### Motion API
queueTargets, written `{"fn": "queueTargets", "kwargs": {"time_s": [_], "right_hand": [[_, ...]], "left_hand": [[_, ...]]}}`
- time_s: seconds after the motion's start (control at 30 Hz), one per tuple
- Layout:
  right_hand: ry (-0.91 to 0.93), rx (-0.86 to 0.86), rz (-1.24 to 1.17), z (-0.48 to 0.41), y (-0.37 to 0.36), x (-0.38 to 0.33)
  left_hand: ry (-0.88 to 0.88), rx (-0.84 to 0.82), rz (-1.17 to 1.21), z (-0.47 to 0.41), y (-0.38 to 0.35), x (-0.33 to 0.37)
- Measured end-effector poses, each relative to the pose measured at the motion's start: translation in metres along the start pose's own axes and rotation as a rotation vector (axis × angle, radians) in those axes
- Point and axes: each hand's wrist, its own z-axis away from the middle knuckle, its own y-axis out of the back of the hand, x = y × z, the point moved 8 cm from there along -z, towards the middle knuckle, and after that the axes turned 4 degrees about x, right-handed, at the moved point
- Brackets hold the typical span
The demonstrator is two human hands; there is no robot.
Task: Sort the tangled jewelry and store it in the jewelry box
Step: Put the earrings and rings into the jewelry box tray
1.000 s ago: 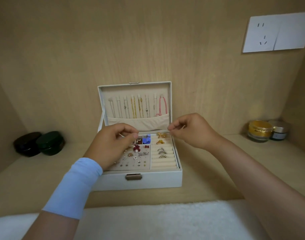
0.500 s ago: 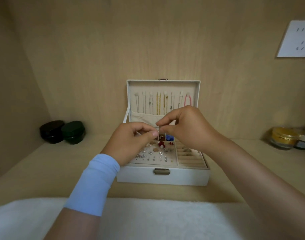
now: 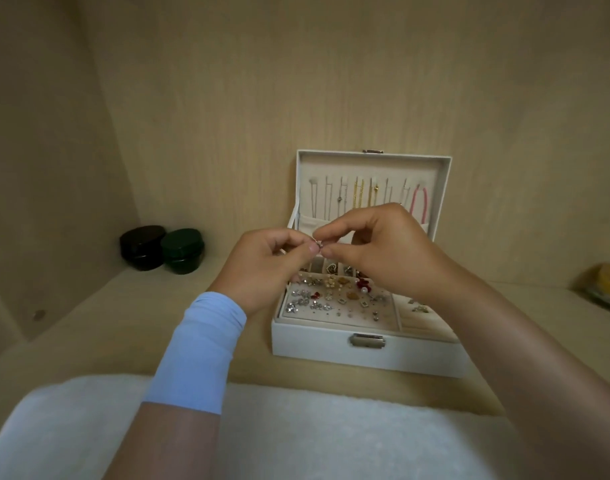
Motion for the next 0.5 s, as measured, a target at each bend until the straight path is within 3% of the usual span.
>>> {"fn": "queueTargets", "kwargs": {"time_s": [0.27,0.5], "right_hand": [[-0.069,0.016,-0.117,-0.001,-0.004,0.007],[-0.096,-0.016,0.0,0.0,-0.009,0.017]], "left_hand": [[-0.018,-0.004,0.03,0.002,0.001,-0.002],[0.012,-0.06,0.037,0.003,0.001,-0.008]]}}
